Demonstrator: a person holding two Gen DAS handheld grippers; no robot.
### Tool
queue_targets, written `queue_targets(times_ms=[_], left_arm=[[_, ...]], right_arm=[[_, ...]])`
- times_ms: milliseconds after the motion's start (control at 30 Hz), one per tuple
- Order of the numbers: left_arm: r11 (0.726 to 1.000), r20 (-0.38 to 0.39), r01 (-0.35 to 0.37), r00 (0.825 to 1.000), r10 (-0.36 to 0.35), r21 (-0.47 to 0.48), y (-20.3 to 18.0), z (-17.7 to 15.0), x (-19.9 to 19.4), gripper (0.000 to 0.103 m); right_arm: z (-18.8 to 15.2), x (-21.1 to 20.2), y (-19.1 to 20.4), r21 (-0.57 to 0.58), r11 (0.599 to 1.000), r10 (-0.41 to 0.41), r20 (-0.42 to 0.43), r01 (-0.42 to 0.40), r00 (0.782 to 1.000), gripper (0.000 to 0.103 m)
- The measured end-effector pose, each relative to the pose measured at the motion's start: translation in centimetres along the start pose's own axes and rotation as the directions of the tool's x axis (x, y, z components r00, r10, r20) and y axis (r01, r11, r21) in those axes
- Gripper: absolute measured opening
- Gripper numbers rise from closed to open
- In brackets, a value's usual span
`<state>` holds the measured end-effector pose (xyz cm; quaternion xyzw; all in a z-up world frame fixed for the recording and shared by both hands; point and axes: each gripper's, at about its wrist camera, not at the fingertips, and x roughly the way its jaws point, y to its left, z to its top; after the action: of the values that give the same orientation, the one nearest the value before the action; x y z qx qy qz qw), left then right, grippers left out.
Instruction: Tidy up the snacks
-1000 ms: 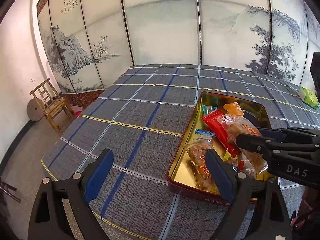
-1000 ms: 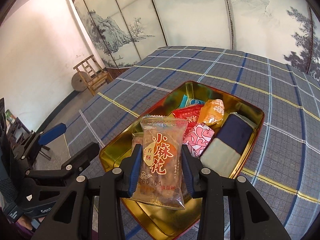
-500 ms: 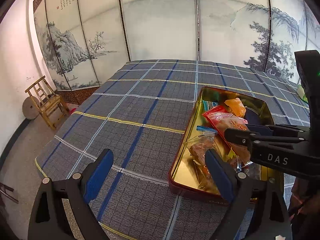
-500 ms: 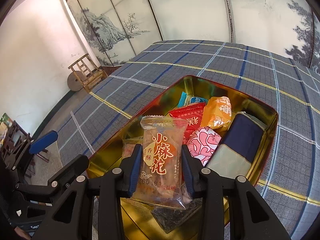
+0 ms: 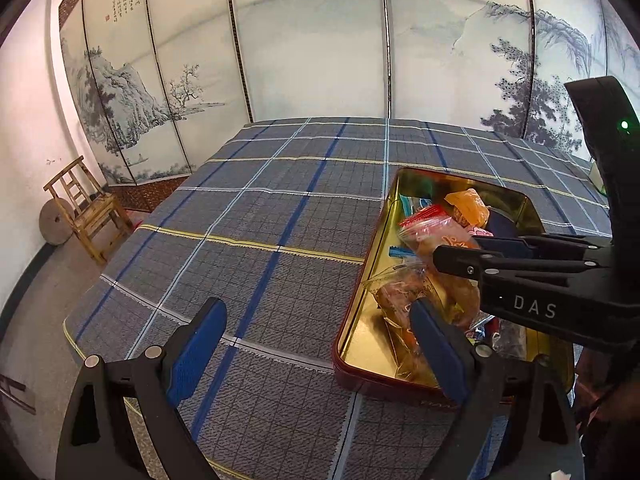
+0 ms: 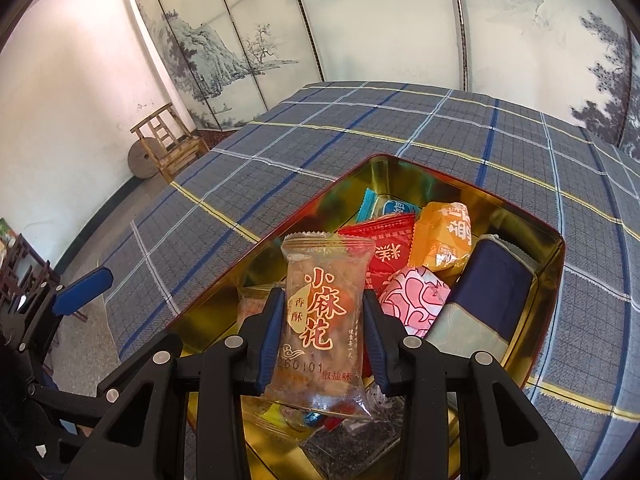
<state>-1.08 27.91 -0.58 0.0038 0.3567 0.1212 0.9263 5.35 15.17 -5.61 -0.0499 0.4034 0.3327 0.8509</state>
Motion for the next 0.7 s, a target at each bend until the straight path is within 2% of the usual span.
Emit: queue_targets(times_ms=[267, 333, 467, 600, 700], left_arm=[[1.000, 0.023, -0.021, 1.000, 0.021, 0.004, -0.3, -0.1, -0.6, 0.091], [1.000, 0.030, -0.027, 0.999, 0.027, 0.003, -0.3, -0.1, -0.9, 0.094], [1.000, 0.052, -0.011, 0.999, 0.011, -0.002, -0.2, -0.1, -2.2, 0.094], [1.000, 0.077, 0.013, 0.997, -0.014, 0.009, -0.6, -0.1, -3.7, 0.095], [0.999, 0.103, 0.027, 0.994, -0.029, 0.019, -1.2, -0.1, -5.0, 0.095]], right_arm=[[0.3, -1.5, -0.4, 0.016, 1.000, 0.005, 0.049, -0.006, 0.999, 0.043], [0.1, -2.6, -0.2, 0.015, 1.000, 0.004, 0.080, -0.005, 0.997, 0.052], [-0.9, -5.6, 0.5, -0.016, 0.999, -0.027, 0.164, 0.030, 0.986, 0.061], [-2.2, -8.9, 1.1, -0.041, 0.995, -0.082, 0.251, 0.095, 0.965, 0.076], [-3.1, -11.1, 1.3, -0.049, 0.990, -0.109, 0.308, 0.130, 0.945, 0.081]])
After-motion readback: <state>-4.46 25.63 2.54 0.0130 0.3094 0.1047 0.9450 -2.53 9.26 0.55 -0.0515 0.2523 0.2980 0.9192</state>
